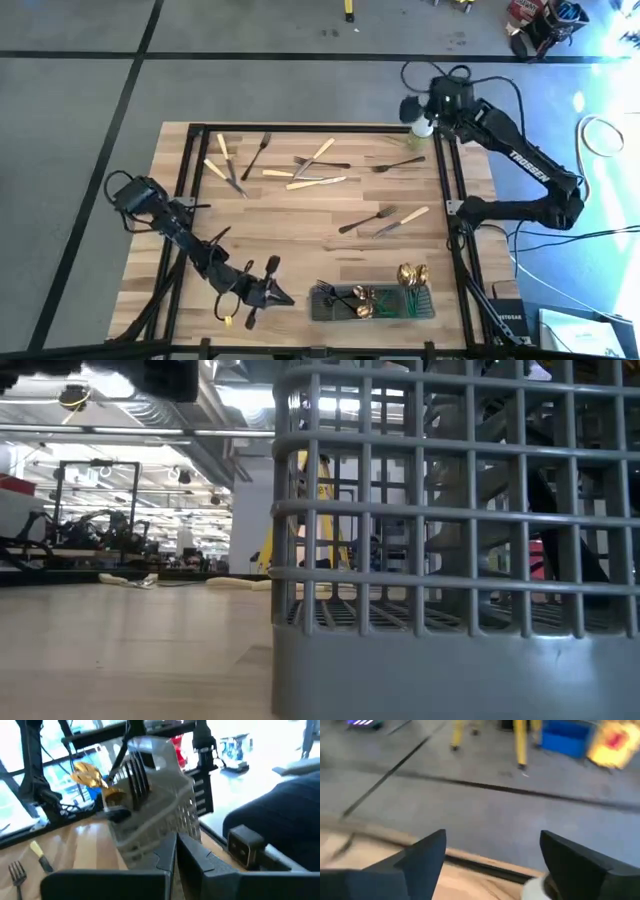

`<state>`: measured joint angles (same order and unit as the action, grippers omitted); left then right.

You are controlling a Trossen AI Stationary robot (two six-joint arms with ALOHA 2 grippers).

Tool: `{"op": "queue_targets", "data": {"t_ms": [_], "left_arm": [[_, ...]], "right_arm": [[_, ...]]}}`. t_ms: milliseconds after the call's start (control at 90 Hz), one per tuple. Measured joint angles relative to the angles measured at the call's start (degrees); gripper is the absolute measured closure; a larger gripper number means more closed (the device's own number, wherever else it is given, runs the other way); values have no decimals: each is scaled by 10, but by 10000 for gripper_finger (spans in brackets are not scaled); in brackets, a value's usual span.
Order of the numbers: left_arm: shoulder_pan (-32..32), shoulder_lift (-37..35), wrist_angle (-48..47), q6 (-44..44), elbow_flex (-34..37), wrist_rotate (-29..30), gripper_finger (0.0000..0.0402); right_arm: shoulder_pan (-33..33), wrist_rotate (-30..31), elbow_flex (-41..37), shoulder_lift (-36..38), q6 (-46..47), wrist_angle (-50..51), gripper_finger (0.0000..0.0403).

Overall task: Sort silverware
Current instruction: Put the top right black fork into the gray cutlery rack

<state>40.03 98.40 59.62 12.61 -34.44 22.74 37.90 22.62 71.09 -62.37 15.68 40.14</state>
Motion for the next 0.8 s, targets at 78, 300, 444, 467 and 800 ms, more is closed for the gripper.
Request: {"op": "queue_targets", "data": {"t_ms": [78,300,444,467,800], "left_arm": [[-14,-17,0,-6,15,-15,402],[-35,-49,59,-45,70,-16,402],[-48,-48,98,-62,92,-15,402],[-51,-48,102,-63,94,-15,402],[-87,-48,57,-76,95,-53,402]], "right_arm": [[-38,-25,0,-7,-60,27,120],[-125,-141,-1,-24,-178,164,173],[-132,-161,-16,-56,-251,248,192],[-131,-159,-18,-63,-264,251,193],[-66,-197,-92,-167,-395,237,199]]}}
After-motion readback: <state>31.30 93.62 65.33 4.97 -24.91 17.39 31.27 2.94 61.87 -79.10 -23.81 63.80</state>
